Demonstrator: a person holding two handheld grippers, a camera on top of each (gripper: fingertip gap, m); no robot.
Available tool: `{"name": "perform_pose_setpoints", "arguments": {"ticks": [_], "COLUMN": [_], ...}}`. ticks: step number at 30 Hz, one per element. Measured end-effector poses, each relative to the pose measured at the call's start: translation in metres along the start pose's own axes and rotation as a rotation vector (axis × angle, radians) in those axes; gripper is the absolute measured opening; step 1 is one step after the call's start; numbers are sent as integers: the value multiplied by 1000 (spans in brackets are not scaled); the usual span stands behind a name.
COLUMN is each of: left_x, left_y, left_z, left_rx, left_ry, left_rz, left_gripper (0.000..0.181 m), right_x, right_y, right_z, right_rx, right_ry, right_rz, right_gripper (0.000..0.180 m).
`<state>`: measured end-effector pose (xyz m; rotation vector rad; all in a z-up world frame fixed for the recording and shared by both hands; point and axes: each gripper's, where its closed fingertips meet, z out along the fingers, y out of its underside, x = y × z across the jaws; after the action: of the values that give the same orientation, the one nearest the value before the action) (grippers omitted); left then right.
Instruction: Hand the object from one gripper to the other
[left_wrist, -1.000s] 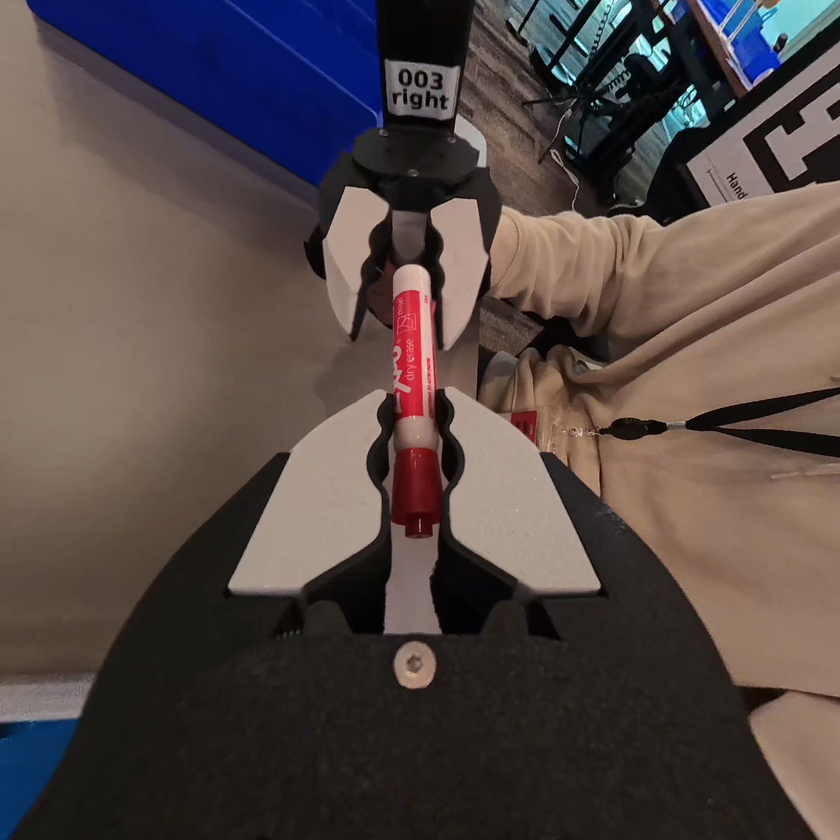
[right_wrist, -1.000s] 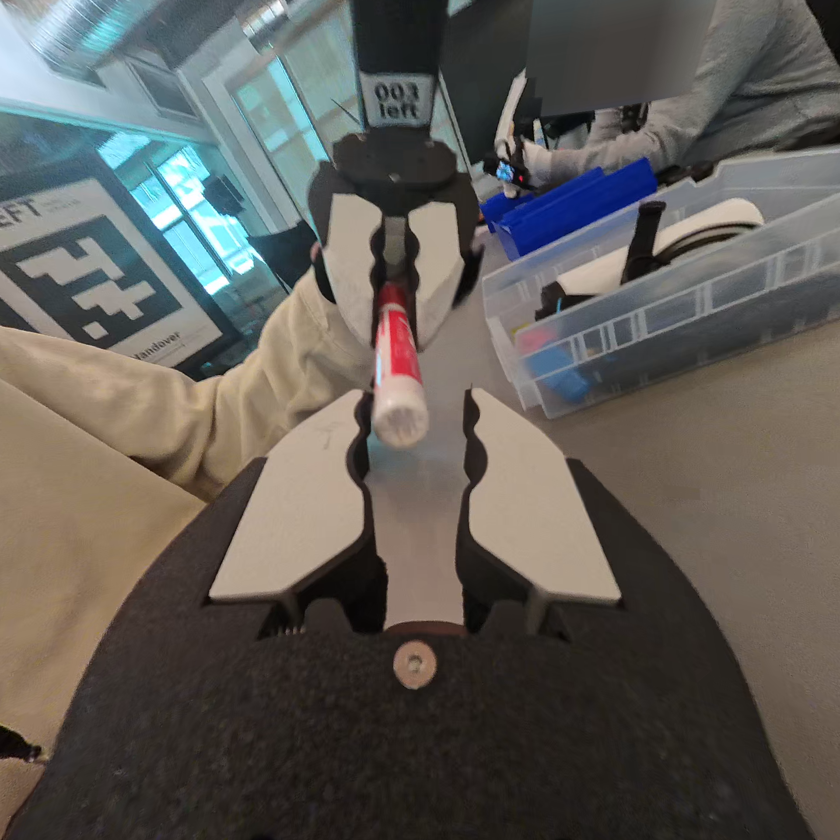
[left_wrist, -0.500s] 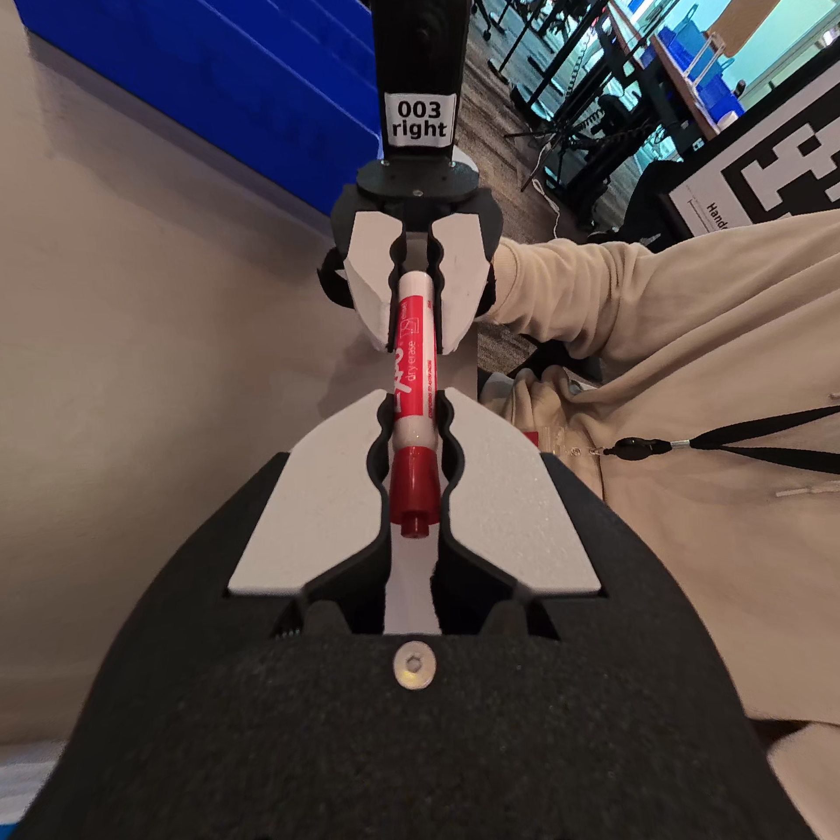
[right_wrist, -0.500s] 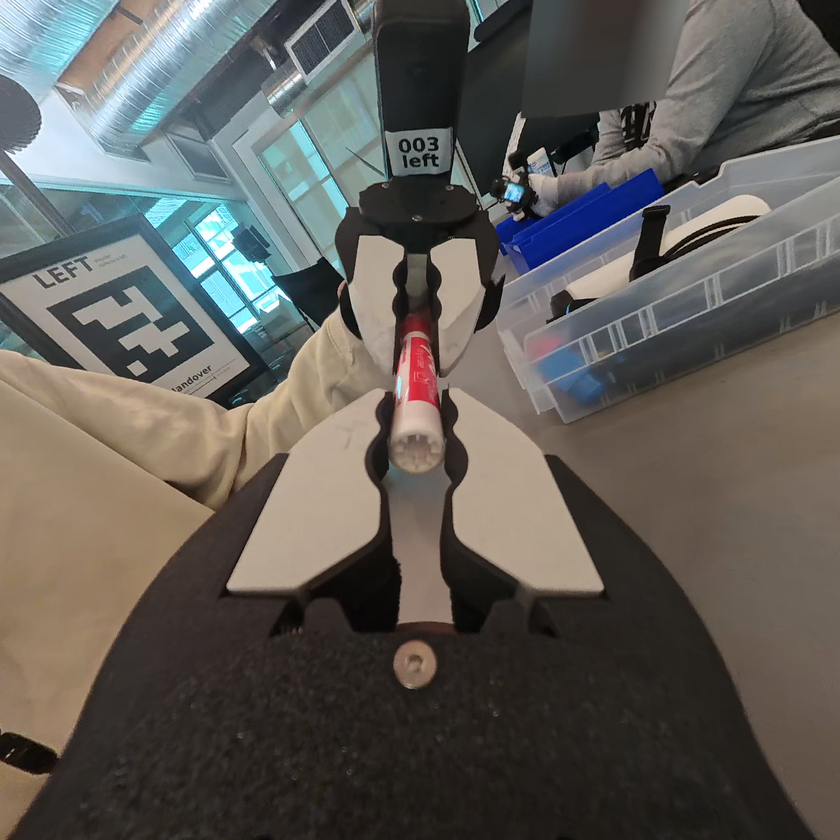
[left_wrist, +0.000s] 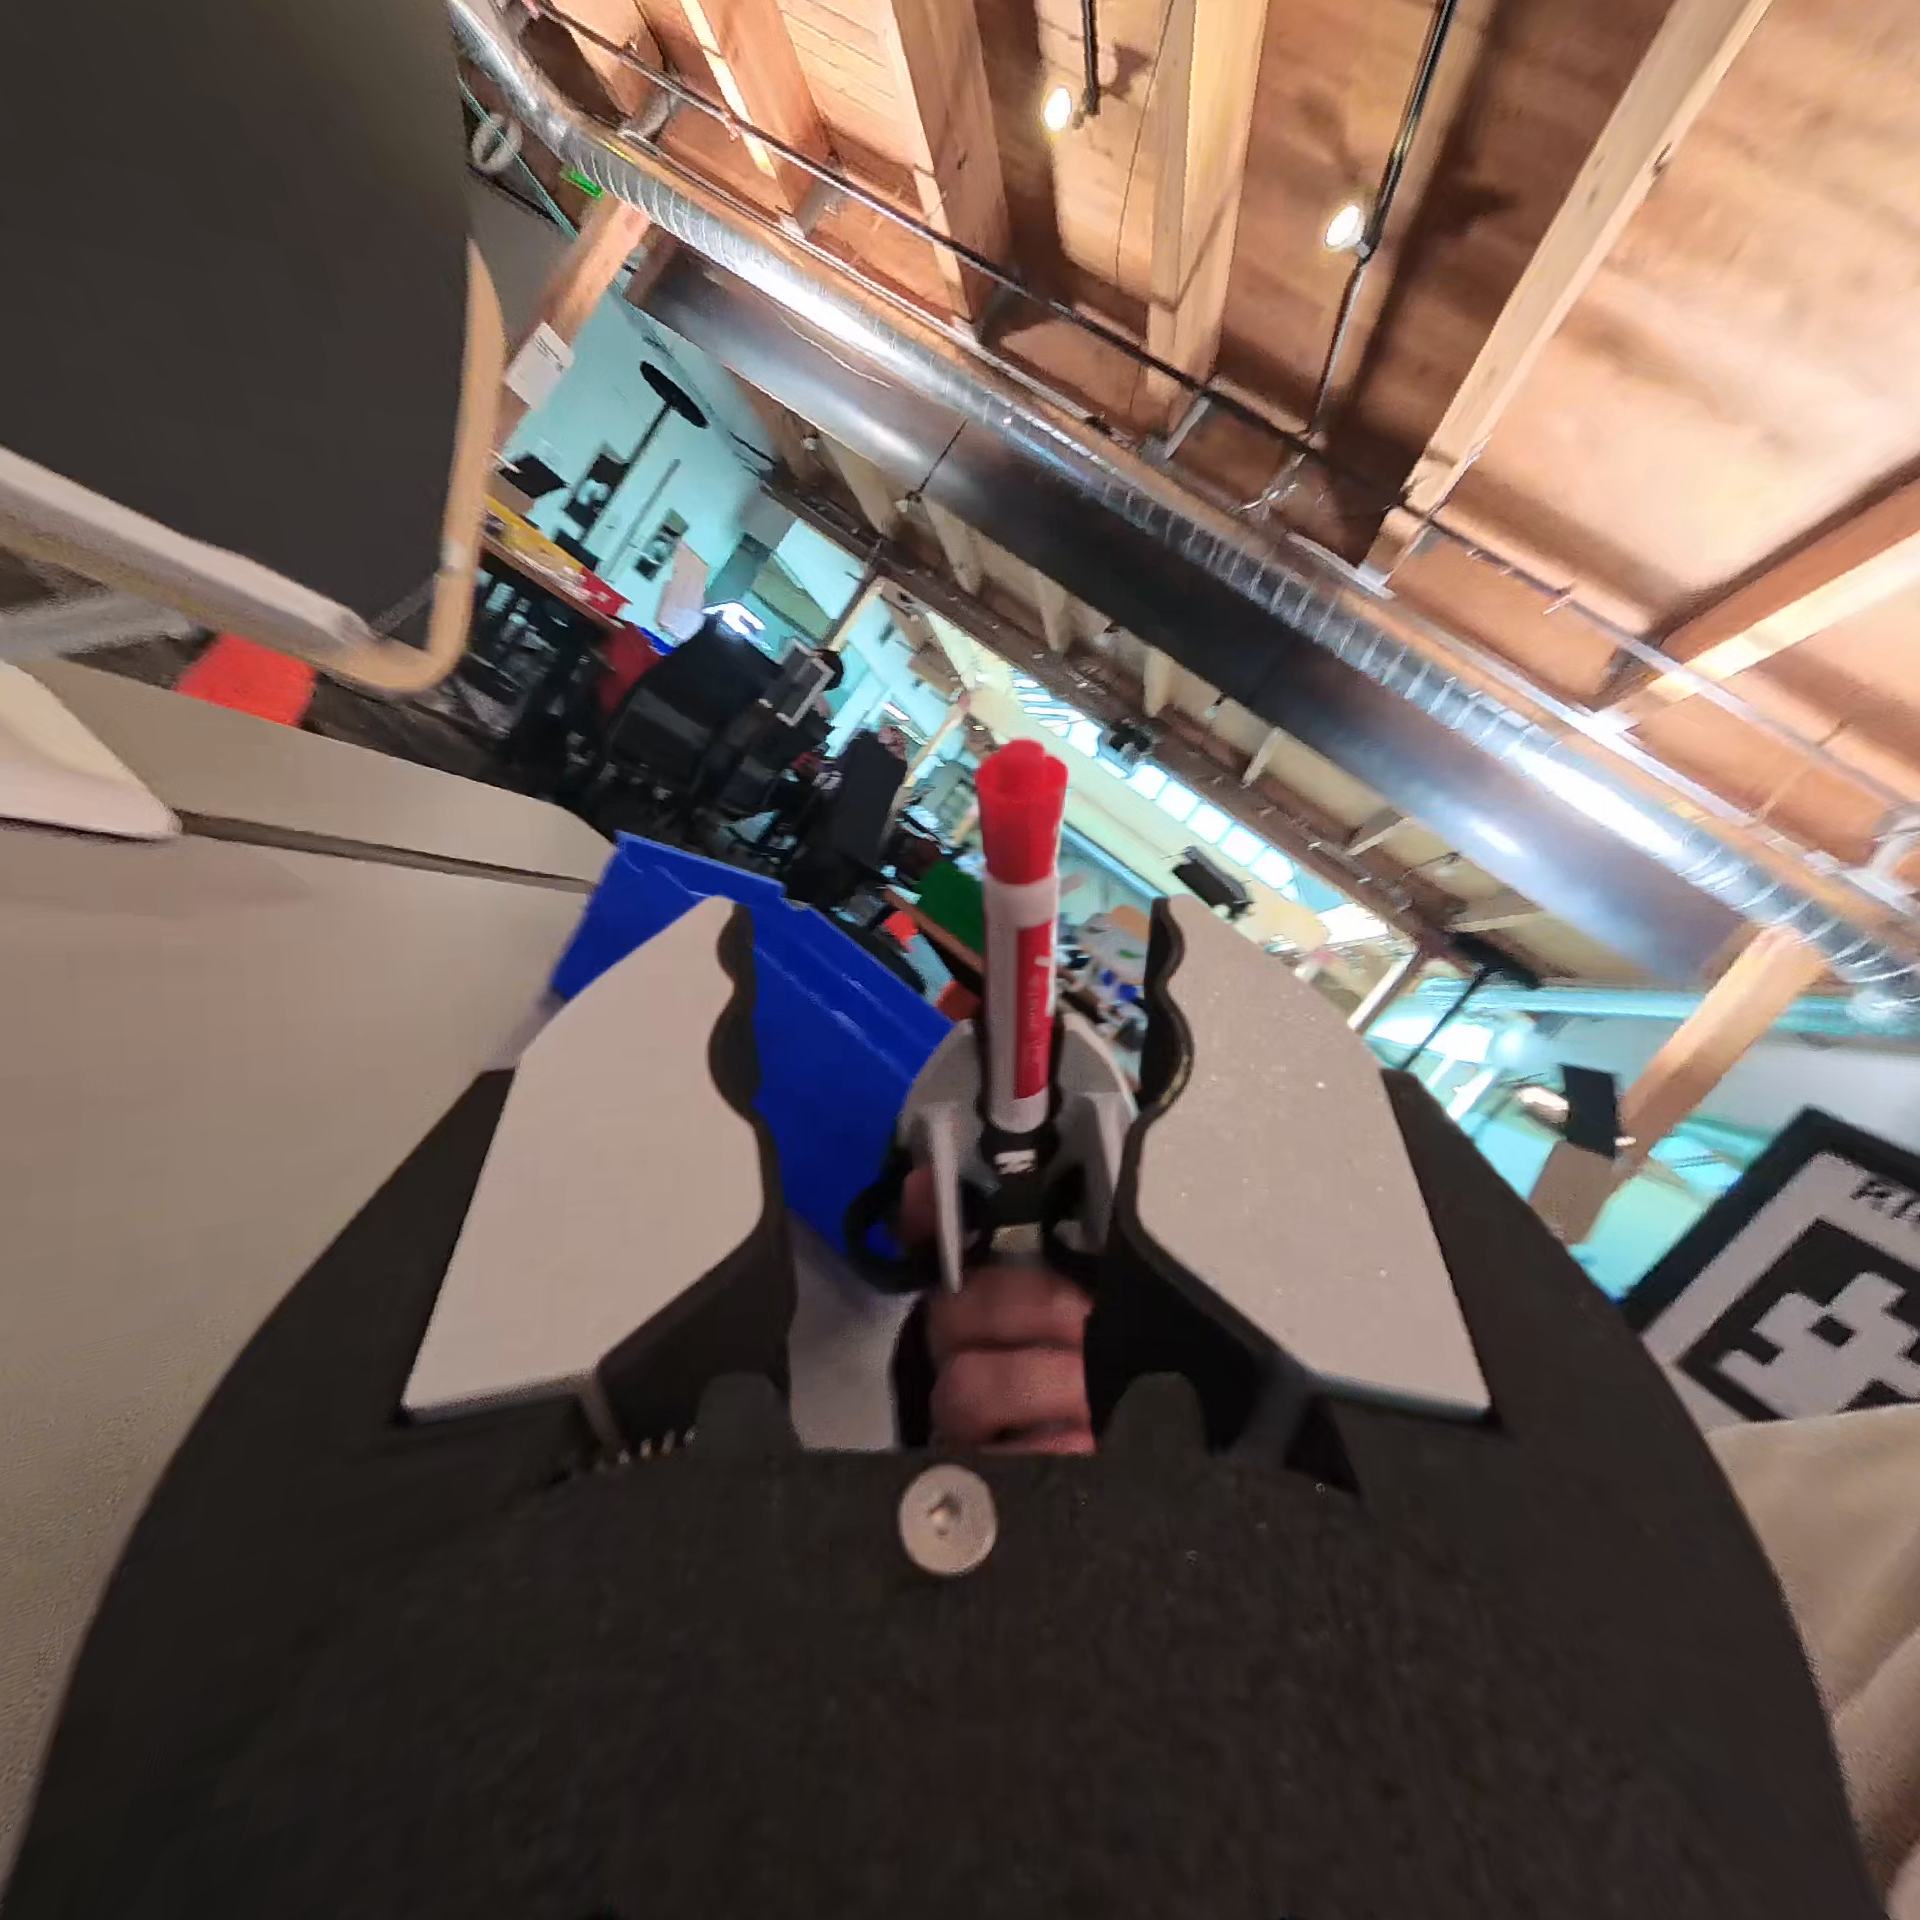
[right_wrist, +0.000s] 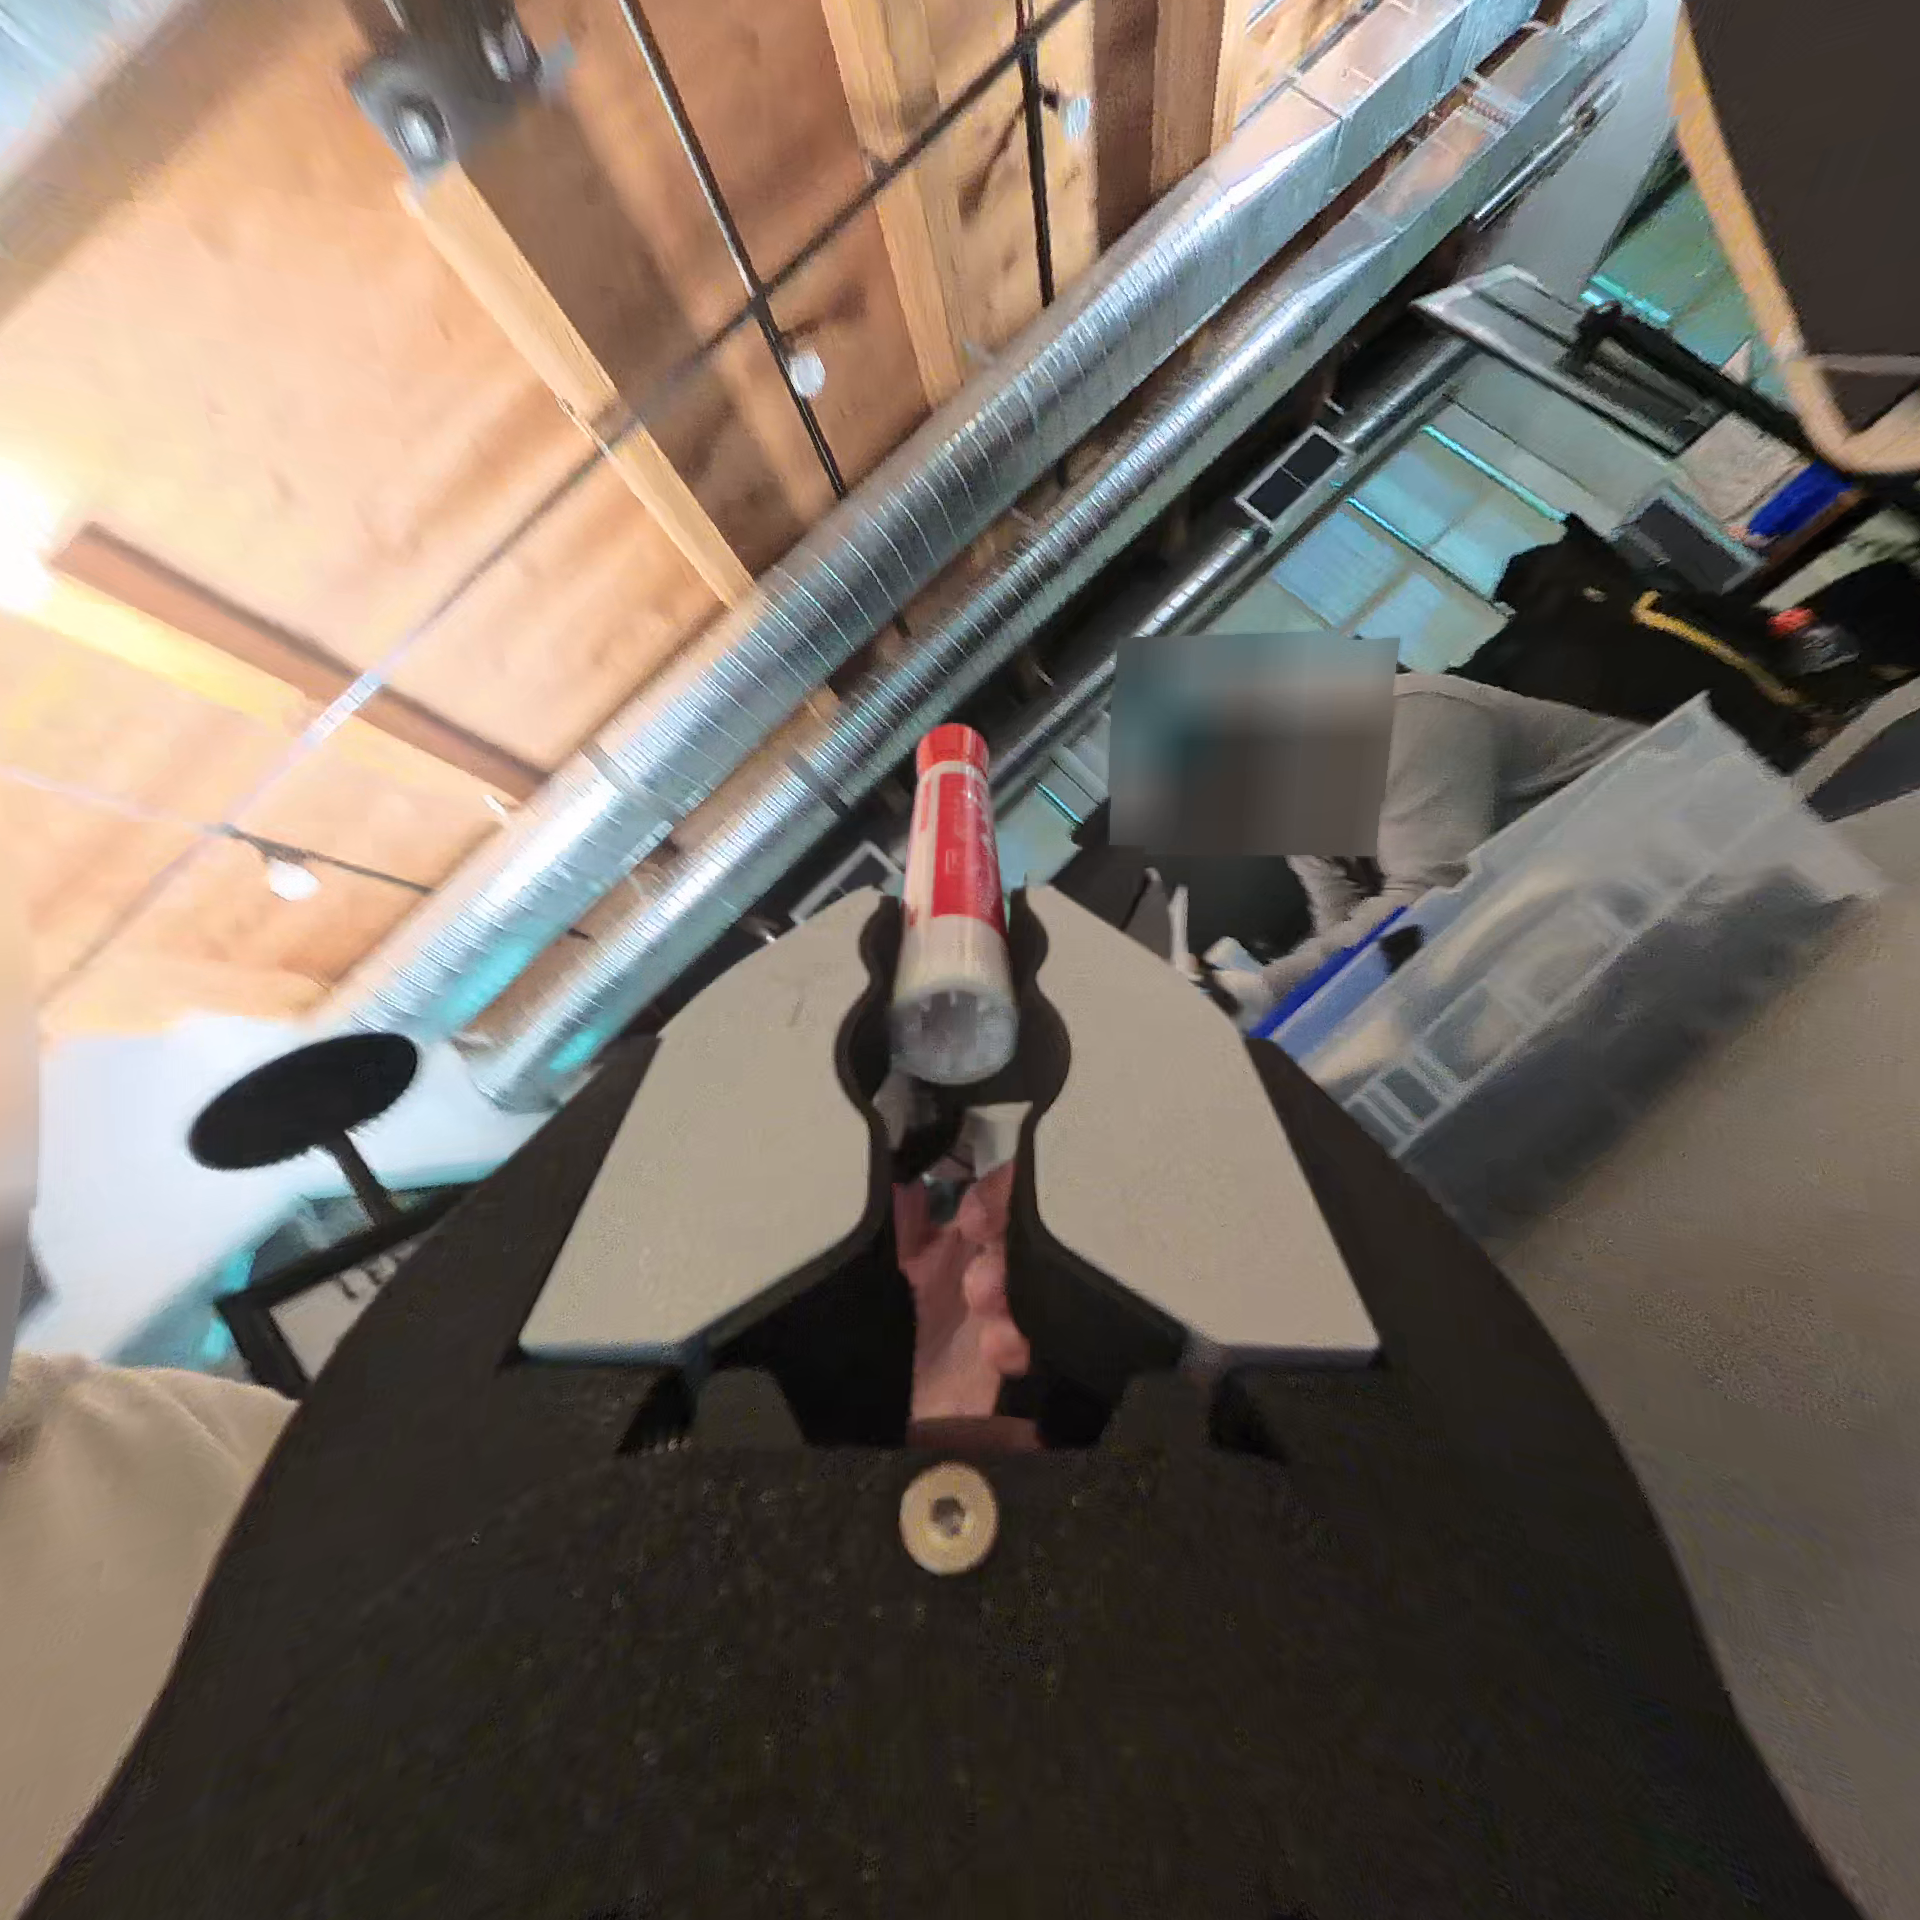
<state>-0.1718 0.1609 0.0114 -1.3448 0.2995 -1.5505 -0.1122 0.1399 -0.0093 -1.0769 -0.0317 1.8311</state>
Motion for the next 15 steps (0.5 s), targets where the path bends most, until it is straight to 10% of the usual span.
{"name": "perform_pose_setpoints", "arguments": {"ticks": [15], "left_x": [22], "left_y": [16], "left_z": [3], "left_rx": [2], "left_ry": [144], "left_rz": [0], "left_gripper": [17], "right_x": [-2], "right_y": [42], "right_z": [25], "right_rx": [13], "right_ry": [-65], "right_rz": [123], "right_gripper": [19]}}
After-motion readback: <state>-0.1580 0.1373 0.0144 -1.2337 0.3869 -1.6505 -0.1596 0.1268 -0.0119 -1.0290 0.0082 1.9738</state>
